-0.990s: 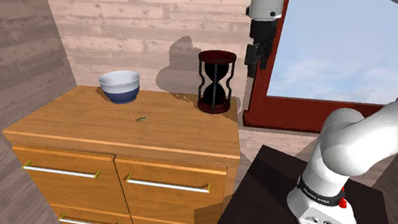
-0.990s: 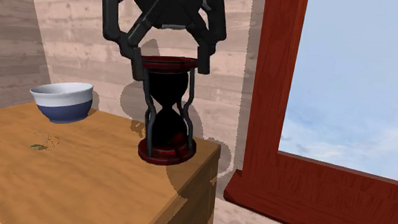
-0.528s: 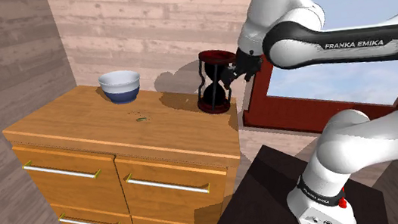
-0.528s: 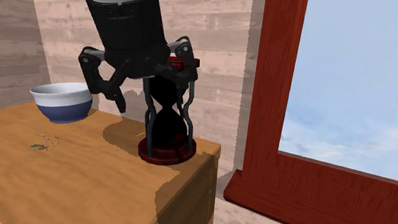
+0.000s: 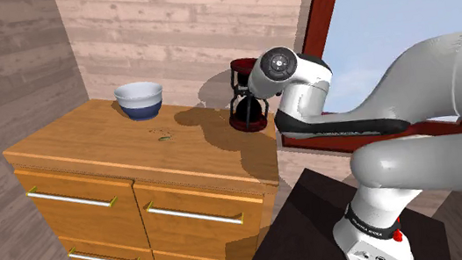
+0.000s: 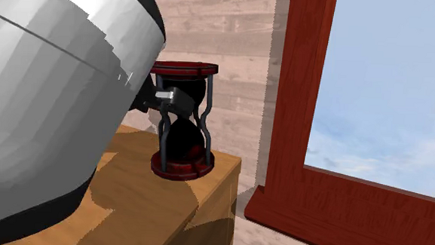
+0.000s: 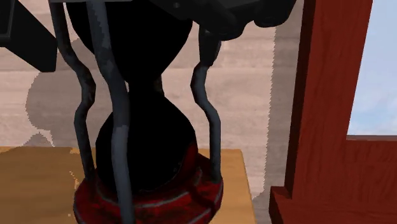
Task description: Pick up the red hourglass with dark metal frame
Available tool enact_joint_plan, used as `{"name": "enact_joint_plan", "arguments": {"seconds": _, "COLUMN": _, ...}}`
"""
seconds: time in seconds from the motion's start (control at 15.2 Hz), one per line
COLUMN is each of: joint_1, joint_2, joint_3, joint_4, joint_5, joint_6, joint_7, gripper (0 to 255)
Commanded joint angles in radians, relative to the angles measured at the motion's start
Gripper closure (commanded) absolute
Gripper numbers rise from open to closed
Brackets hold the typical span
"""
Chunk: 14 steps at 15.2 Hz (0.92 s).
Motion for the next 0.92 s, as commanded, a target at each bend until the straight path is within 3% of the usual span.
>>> {"name": "enact_joint_plan", "arguments": {"seconds": 0.0, "joint_1": -0.217, "joint_2": -0.038, "joint_3": 0.188, "joint_4": 0.038, "joint_5": -0.048, "joint_6": 0.083, "joint_7": 0.237, "gripper": 0}}
{"name": "enact_joint_plan", "arguments": {"seconds": 0.07, "joint_1": -0.257, "joint_2": -0.055, "joint_3": 0.223, "joint_4": 0.047, "joint_5": -0.045, "joint_6": 0.092, "joint_7": 0.271, "gripper": 0}}
{"name": "enact_joint_plan", "arguments": {"seconds": 0.53, "joint_1": -0.315, "joint_2": -0.064, "joint_3": 0.327, "joint_4": 0.006, "joint_5": -0.044, "joint_6": 0.162, "joint_7": 0.355, "gripper": 0}}
{"name": "enact_joint_plan", "arguments": {"seconds": 0.66, "joint_1": -0.315, "joint_2": -0.065, "joint_3": 0.327, "joint_4": 0.006, "joint_5": -0.043, "joint_6": 0.162, "joint_7": 0.355, "gripper": 0}}
{"name": "enact_joint_plan", "arguments": {"seconds": 0.73, "joint_1": -0.317, "joint_2": -0.064, "joint_3": 0.328, "joint_4": 0.008, "joint_5": -0.044, "joint_6": 0.163, "joint_7": 0.355, "gripper": 255}}
{"name": "enact_joint_plan", "arguments": {"seconds": 0.86, "joint_1": -0.317, "joint_2": -0.064, "joint_3": 0.326, "joint_4": 0.006, "joint_5": -0.044, "joint_6": 0.164, "joint_7": 0.354, "gripper": 255}}
